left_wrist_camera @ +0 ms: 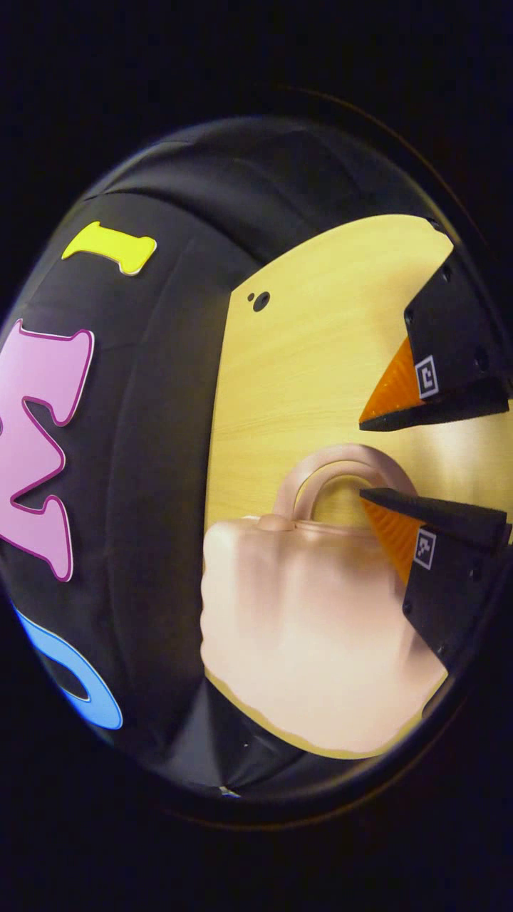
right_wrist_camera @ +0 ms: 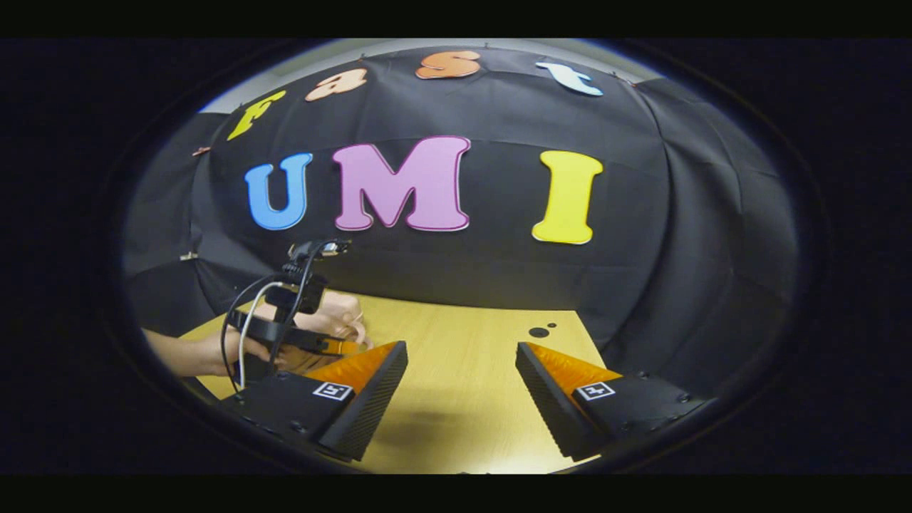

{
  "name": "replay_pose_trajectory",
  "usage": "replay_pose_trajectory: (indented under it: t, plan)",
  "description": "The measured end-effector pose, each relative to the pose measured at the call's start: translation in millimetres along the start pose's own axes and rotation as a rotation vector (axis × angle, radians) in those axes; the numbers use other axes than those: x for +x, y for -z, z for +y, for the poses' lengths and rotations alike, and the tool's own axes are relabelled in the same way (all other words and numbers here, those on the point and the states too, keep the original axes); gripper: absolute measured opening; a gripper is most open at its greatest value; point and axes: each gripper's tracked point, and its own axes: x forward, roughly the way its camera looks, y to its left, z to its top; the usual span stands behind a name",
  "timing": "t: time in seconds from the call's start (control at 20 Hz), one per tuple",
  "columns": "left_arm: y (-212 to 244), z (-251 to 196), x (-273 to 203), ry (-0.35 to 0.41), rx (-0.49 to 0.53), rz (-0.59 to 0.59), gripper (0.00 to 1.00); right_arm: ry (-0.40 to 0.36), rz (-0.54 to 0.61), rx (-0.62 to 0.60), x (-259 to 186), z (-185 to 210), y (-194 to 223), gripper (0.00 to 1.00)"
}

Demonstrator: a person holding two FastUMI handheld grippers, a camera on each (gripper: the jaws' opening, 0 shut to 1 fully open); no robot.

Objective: First open the suitcase, pack the skin care products into it, and then close the suitcase.

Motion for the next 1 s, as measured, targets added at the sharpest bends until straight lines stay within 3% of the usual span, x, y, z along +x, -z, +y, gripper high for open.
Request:
replay_pose_trajectory:
  t: [0.05, 0.1, 0.15, 0.25, 0.3, 0.35, 0.4, 0.55, 0.7, 0.8, 1.0]
  plan:
    - [-7.2, -5.1, -6.4, 0.013, -0.007, -0.044, 0.62, 0.018, -0.008, 0.014, -1.5, -3.2, -3.2, 0.97]
    - [-19.6, -7.7, -19.5, 0.020, 0.014, -0.114, 0.63, 0.037, -0.009, 0.014, -2.3, -5.8, -2.9, 0.97]
    - [-32.2, -9.9, -39.8, 0.031, 0.049, -0.192, 0.59, 0.062, 0.001, 0.002, -3.6, -10.1, -0.5, 0.97]
    - [-55.6, -16.2, -89.7, 0.052, 0.126, -0.346, 0.64, 0.087, 0.007, -0.009, -11.4, -9.9, 0.4, 0.97]
    - [-62.5, -17.1, -113.3, 0.038, 0.160, -0.401, 0.84, 0.096, 0.002, -0.008, -16.3, -7.7, -0.8, 0.97]
    - [-67.5, -15.6, -139.5, 0.026, 0.197, -0.448, 0.97, 0.106, -0.004, -0.007, -22.1, -4.6, -1.6, 0.97]
    - [-71.2, -14.4, -166.9, 0.012, 0.223, -0.495, 0.99, 0.110, -0.011, -0.020, -28.3, 0.3, -0.5, 0.97]
    - [-74.4, -19.1, -239.1, 0.003, 0.270, -0.619, 0.99, 0.141, -0.024, -0.034, -55.7, 13.6, 12.6, 0.97]
    - [-63.9, -15.3, -292.7, 0.006, 0.251, -0.694, 0.99, 0.119, 0.002, -0.042, -71.0, 40.8, 28.8, 0.96]
    - [-54.3, -5.0, -311.9, -0.014, 0.241, -0.716, 0.96, 0.146, 0.022, -0.084, -75.5, 46.2, 33.7, 0.99]
    - [-38.5, 9.5, -321.4, -0.006, 0.242, -0.711, 0.97, 0.131, -0.009, -0.051, -80.1, 73.9, 23.4, 0.99]
